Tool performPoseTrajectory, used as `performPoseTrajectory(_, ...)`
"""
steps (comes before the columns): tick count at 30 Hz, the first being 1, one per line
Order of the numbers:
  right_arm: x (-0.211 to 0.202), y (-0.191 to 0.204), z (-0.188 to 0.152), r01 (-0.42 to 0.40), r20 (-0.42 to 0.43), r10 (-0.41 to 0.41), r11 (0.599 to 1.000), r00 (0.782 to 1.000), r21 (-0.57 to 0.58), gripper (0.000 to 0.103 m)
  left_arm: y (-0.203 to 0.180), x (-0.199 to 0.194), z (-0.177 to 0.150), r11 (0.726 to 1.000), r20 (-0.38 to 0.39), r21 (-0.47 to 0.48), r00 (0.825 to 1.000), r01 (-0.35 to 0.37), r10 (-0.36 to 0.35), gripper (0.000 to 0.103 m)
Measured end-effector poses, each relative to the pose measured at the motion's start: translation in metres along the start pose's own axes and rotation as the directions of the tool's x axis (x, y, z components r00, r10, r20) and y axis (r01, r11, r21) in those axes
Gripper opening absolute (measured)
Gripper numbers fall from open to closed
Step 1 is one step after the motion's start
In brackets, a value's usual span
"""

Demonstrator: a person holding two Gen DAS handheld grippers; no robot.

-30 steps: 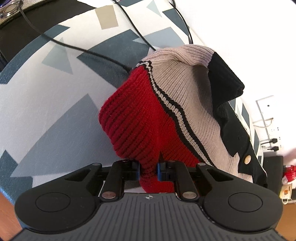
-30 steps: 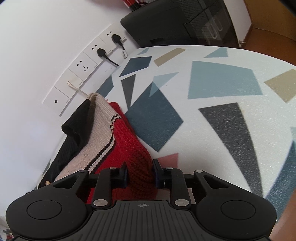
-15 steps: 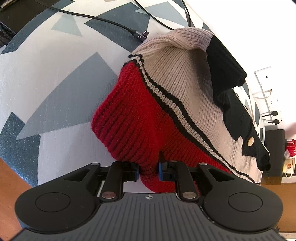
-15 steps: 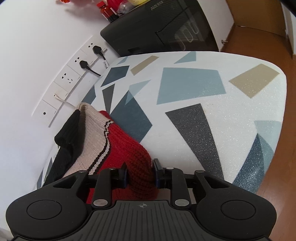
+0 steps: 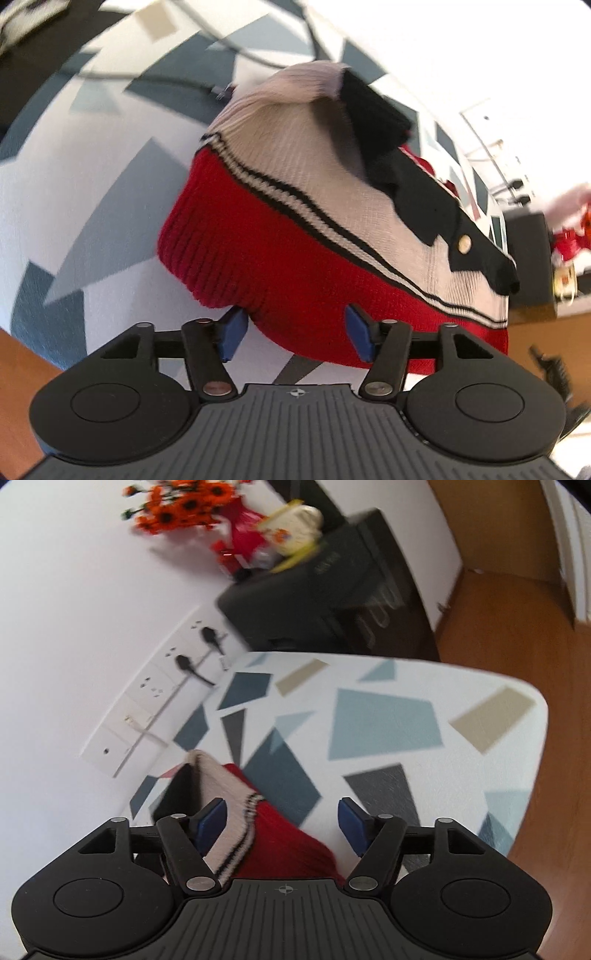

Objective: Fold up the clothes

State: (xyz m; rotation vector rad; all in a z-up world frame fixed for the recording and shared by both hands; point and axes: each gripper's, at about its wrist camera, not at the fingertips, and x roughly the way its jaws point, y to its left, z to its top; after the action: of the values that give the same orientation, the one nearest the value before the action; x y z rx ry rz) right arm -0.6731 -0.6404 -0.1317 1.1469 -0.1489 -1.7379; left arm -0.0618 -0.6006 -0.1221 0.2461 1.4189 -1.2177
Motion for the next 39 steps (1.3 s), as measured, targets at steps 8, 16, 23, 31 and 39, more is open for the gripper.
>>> performPoseTrajectory(8, -0.003, 0.073, -0.013, -0.005, -0.005, 0.003, 0.932, 1.000, -0.363, 0.085, 0.004, -0.012, -0.004, 0.998, 0.079, 0.054, 0.997, -0.013, 0.009, 0.067)
performPoseTrajectory(16, 0.011, 0.115, -0.035, -0.050, -0.075, 0.013, 0.857, 0.997, -0.513, 0.085, 0.024, -0.039, -0.002, 0.998, 0.223, 0.023, 0.974, -0.052, 0.045, 0.072)
performPoseTrajectory(23, 0.030, 0.128, -0.048, -0.074, -0.127, 0.006, 0.838, 0.992, -0.540, 0.085, 0.034, -0.052, 0.008, 0.995, 0.287, -0.008, 0.953, -0.094, 0.093, 0.072)
performPoseTrajectory(31, 0.052, 0.147, -0.040, -0.106, -0.152, 0.016, 0.789, 0.988, -0.605, 0.085, -0.008, -0.038, 0.038, 0.992, 0.297, 0.104, 0.954, -0.071, 0.037, 0.074)
performPoseTrajectory(39, 0.078, 0.165, -0.045, -0.198, -0.275, -0.018, 0.652, 0.961, -0.732, 0.086, -0.079, 0.032, 0.039, 0.871, 0.196, 0.461, 0.977, -0.168, 0.085, 0.078)
